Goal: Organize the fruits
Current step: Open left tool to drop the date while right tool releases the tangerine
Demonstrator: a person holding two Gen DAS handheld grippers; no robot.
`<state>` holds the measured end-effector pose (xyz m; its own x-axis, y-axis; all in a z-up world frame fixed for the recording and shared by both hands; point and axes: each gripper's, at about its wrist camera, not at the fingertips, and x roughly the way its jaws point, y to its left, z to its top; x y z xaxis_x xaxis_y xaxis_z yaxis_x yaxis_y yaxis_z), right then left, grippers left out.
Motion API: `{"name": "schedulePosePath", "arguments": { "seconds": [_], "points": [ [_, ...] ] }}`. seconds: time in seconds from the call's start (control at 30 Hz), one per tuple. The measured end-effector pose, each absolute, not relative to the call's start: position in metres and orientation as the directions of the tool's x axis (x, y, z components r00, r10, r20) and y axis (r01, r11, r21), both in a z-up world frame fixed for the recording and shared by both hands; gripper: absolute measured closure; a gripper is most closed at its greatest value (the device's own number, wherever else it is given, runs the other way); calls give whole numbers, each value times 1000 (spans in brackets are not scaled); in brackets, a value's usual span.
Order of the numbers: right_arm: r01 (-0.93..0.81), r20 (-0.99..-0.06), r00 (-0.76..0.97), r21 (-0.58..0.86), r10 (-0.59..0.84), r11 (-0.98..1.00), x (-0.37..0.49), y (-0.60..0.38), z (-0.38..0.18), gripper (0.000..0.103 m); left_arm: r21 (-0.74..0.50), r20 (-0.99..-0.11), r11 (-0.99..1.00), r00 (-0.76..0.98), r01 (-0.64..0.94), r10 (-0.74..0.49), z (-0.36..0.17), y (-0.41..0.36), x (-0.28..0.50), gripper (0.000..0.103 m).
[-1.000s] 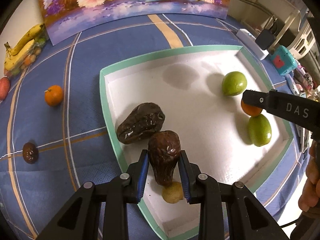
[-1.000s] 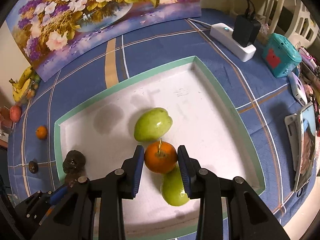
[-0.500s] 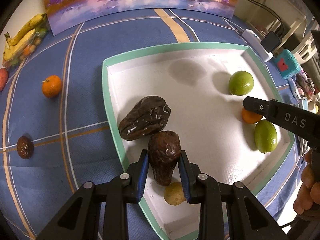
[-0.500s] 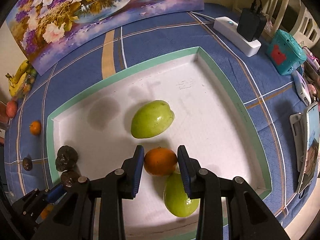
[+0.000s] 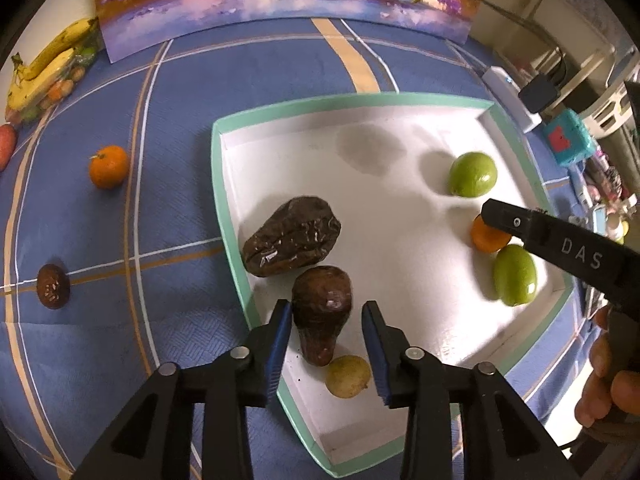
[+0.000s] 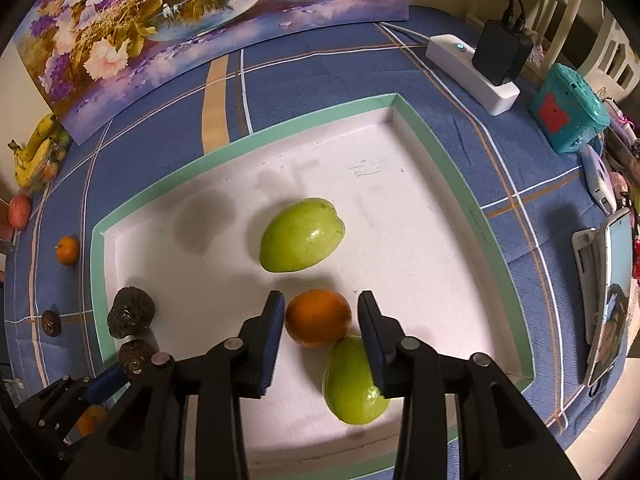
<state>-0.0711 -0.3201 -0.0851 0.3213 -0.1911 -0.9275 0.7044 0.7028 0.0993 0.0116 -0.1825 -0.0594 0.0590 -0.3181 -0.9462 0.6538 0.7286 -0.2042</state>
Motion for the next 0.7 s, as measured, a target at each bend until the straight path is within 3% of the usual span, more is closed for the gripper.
{"name": "schedulePosePath", "arguments": {
  "seconds": [0.37, 0.5, 0.7],
  "points": [
    [686, -896, 373, 91, -241, 722, -77, -312, -51, 57, -223, -924, 742, 106, 632, -368, -22, -165, 19, 55],
    [686, -883, 391, 92, -259, 722, -80, -310, -39, 57, -209, -923, 815, 166, 541, -347, -14, -142, 35, 55],
    [679, -868, 412, 90, -277, 729, -81, -306, -26, 46, -223, -915, 878, 219, 424, -338, -6, -108, 58, 51]
  ]
}}
